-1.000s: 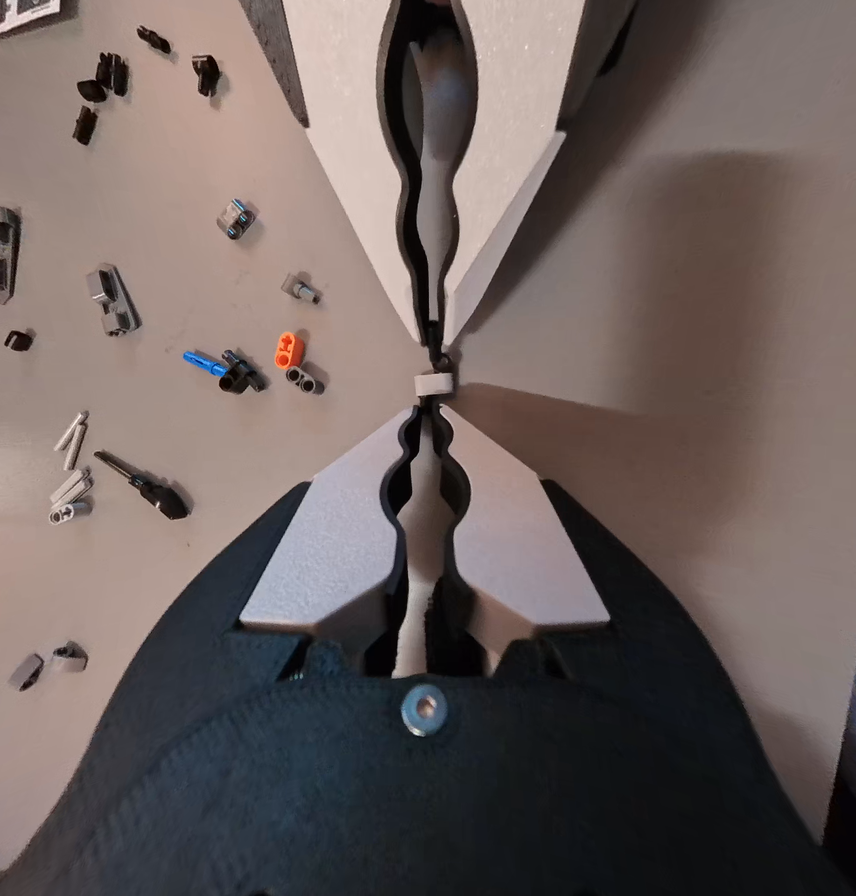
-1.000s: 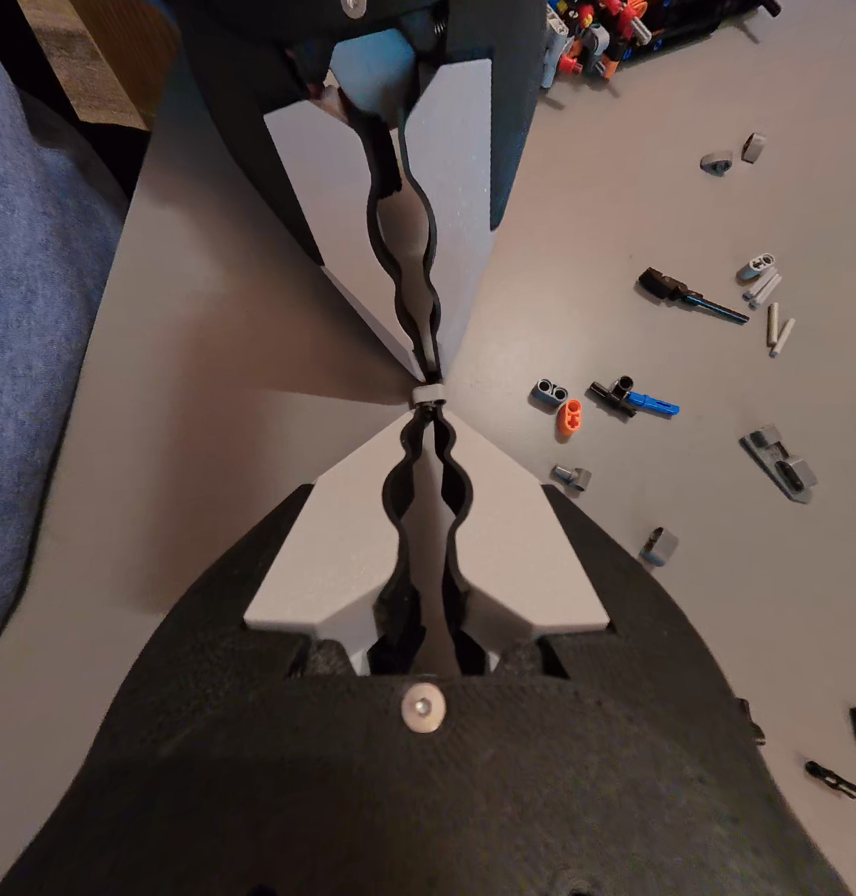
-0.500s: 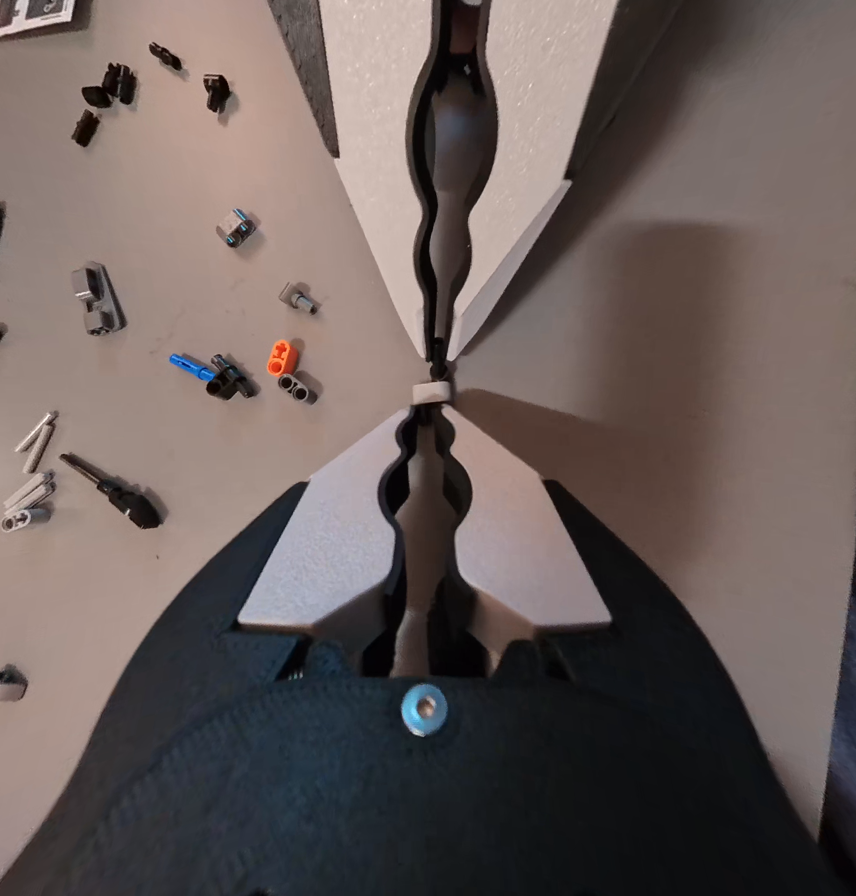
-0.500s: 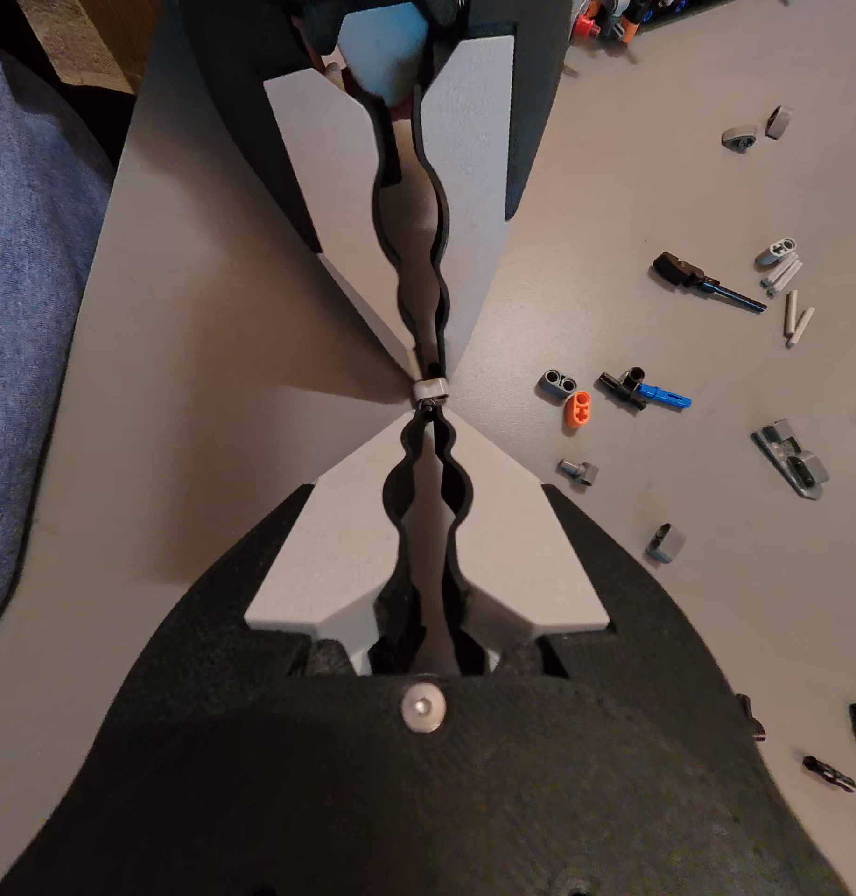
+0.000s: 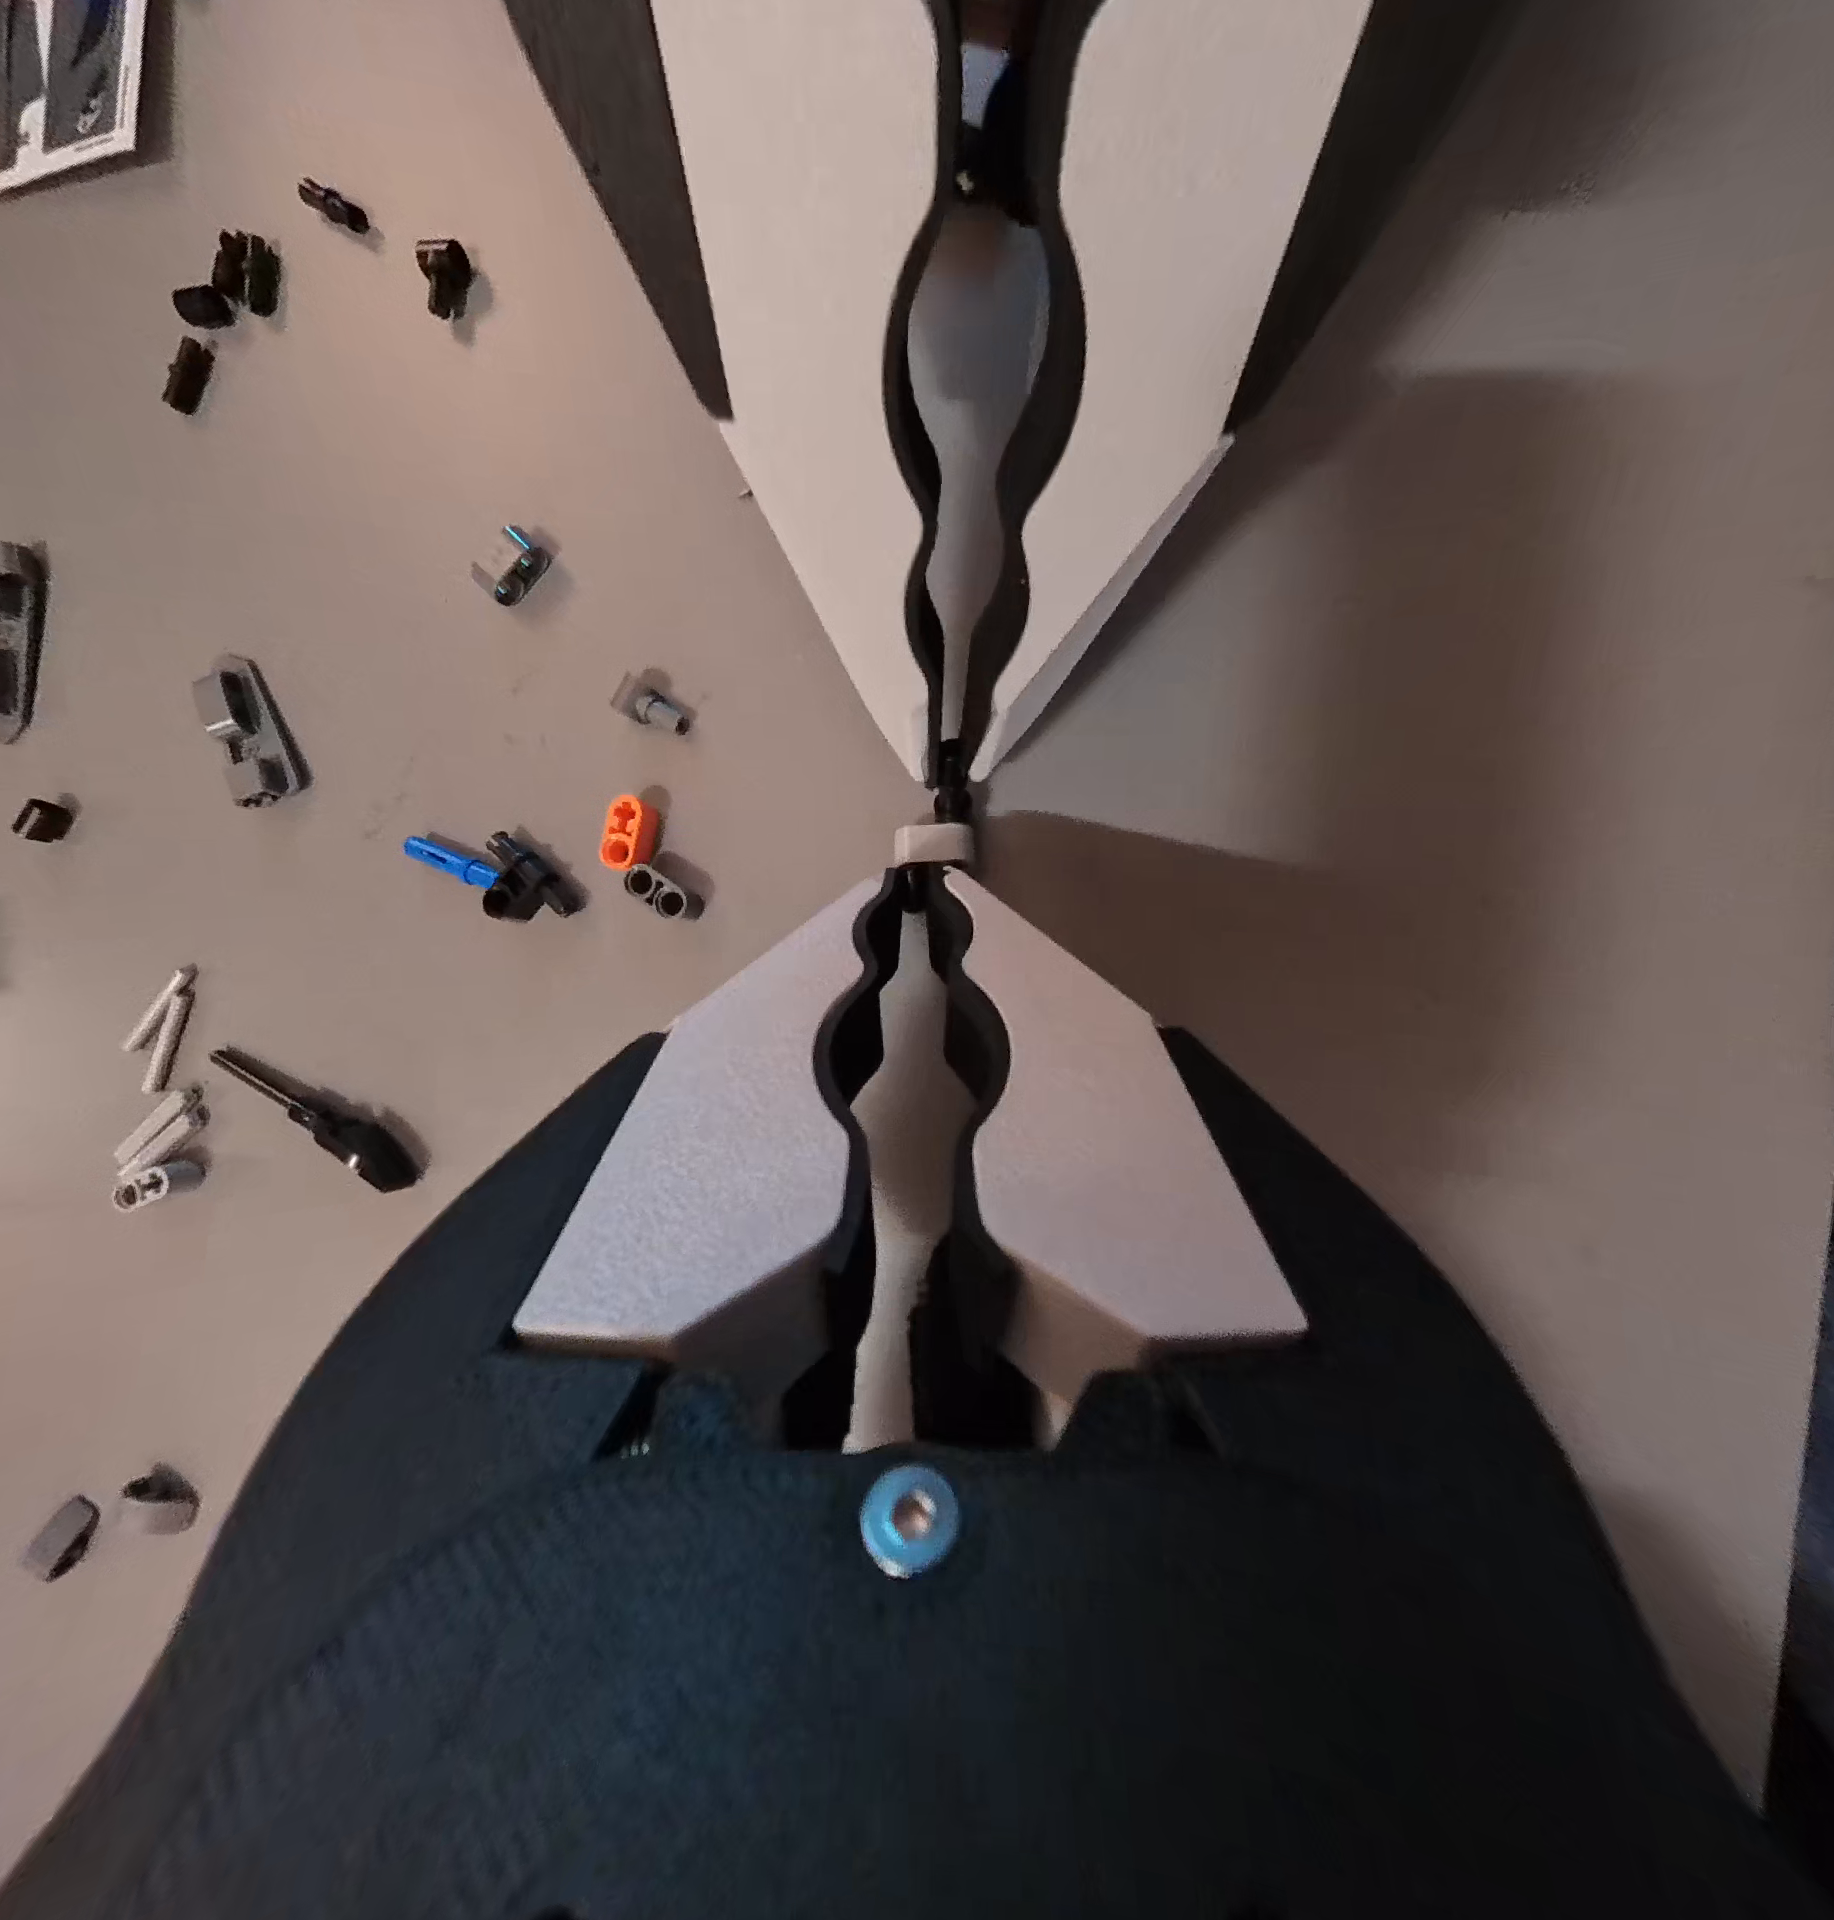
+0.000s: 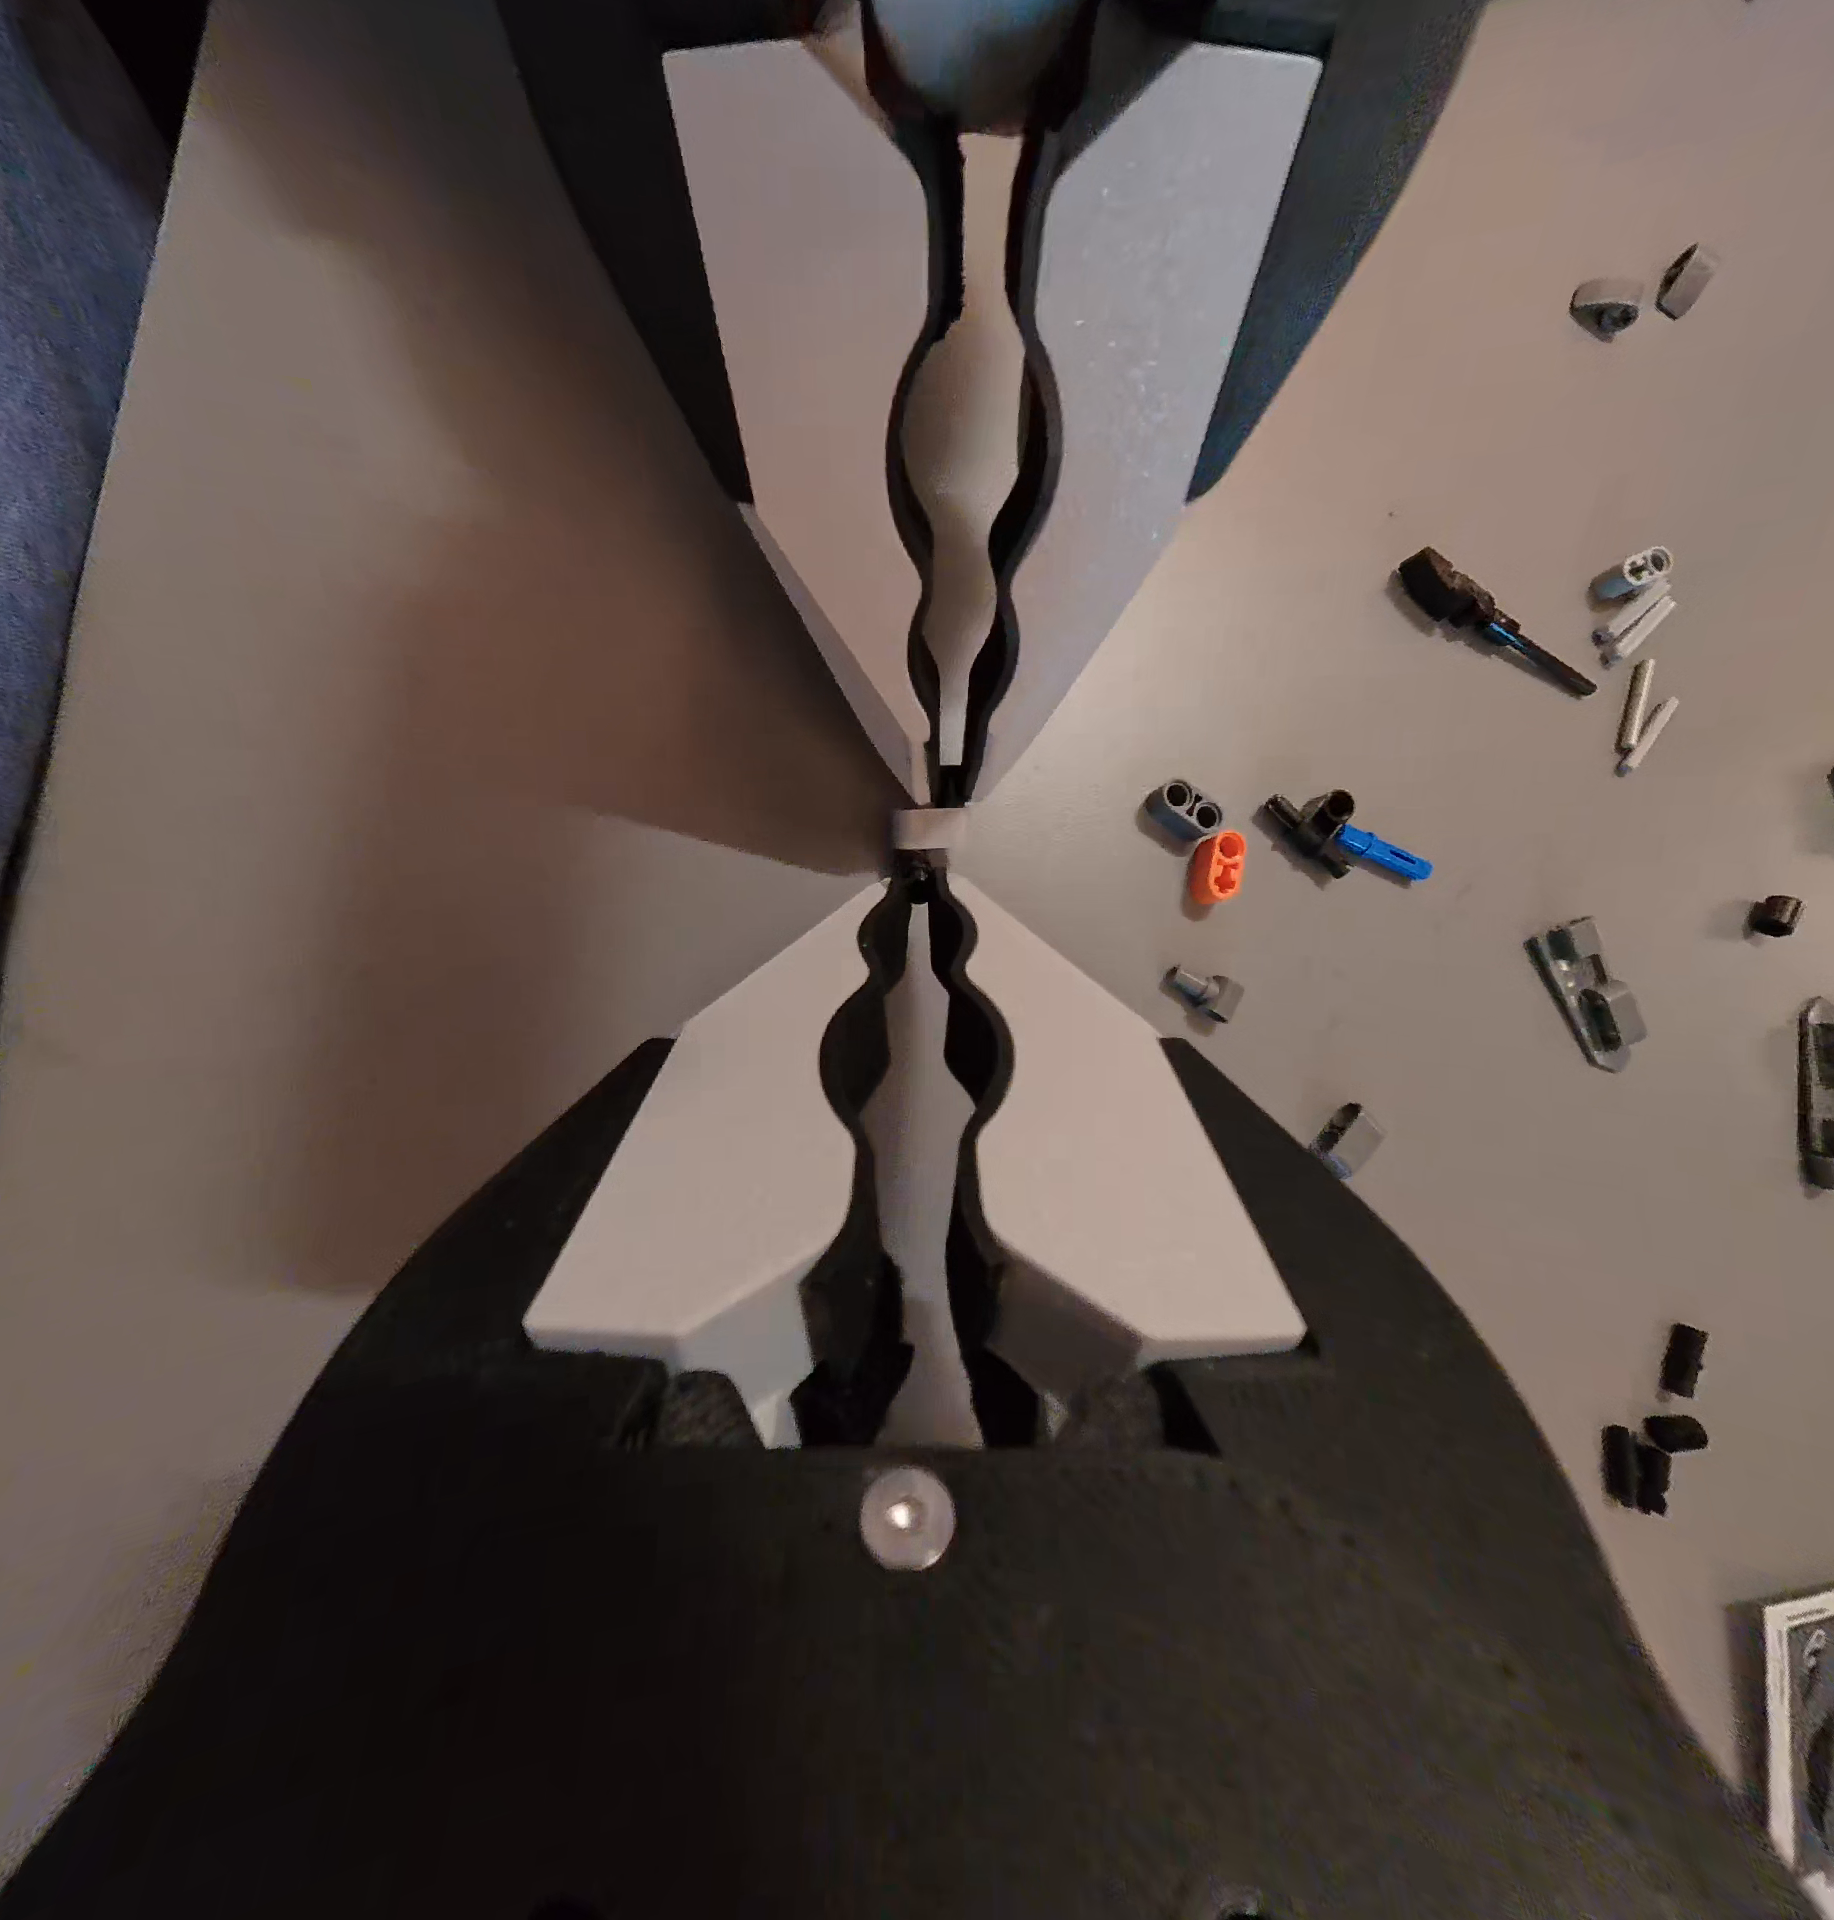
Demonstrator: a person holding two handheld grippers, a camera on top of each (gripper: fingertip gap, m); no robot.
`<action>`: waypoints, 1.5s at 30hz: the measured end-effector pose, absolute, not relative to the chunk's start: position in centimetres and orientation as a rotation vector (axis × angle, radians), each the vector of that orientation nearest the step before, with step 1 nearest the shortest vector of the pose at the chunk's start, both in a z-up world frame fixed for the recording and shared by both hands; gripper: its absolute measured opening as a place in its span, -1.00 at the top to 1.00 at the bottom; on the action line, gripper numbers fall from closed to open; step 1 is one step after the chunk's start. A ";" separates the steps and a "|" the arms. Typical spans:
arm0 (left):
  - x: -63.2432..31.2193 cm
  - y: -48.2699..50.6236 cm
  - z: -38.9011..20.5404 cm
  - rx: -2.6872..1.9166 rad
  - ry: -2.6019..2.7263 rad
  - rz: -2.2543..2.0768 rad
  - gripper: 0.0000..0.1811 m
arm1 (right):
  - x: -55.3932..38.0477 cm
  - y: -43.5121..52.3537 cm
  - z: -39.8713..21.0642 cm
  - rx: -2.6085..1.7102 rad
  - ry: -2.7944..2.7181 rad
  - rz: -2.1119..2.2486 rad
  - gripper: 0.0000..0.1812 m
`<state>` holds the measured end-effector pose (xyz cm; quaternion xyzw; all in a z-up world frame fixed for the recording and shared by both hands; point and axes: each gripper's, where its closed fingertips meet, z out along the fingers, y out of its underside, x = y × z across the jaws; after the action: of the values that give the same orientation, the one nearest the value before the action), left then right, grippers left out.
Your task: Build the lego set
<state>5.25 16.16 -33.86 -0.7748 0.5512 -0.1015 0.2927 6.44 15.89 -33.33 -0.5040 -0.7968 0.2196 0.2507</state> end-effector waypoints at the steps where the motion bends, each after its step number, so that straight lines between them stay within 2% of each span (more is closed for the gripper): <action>1: 5.3 16.2 -33.7 -2.061 1.474 -0.269 0.98 | 6.4 15.9 -33.3 -1.373 -2.168 0.602 0.99; 15: 6.1 16.4 -32.9 -2.055 1.431 -0.397 0.97 | 6.6 15.9 -33.7 -1.398 -2.091 0.737 0.99; 19: 5.7 16.0 -33.7 -2.082 1.418 -0.406 0.76 | 6.7 15.9 -34.0 -1.399 -2.101 0.727 0.99; 30: 5.5 16.0 -34.2 -2.159 1.259 -0.408 0.65 | 6.6 15.7 -34.0 -1.410 -2.093 0.741 0.99; 38: 5.5 15.5 -34.4 -2.246 0.979 -0.461 0.61 | 6.6 15.4 -34.0 -1.418 -2.086 0.768 0.99; 45: 5.9 15.8 -34.4 -2.233 0.992 -0.503 0.74 | 6.6 15.4 -34.1 -1.427 -2.081 0.787 0.99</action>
<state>5.86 15.82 -34.37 -0.8486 0.3771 -0.1912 0.3180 6.65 15.41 -34.05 -0.5231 -0.7630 0.2885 0.2468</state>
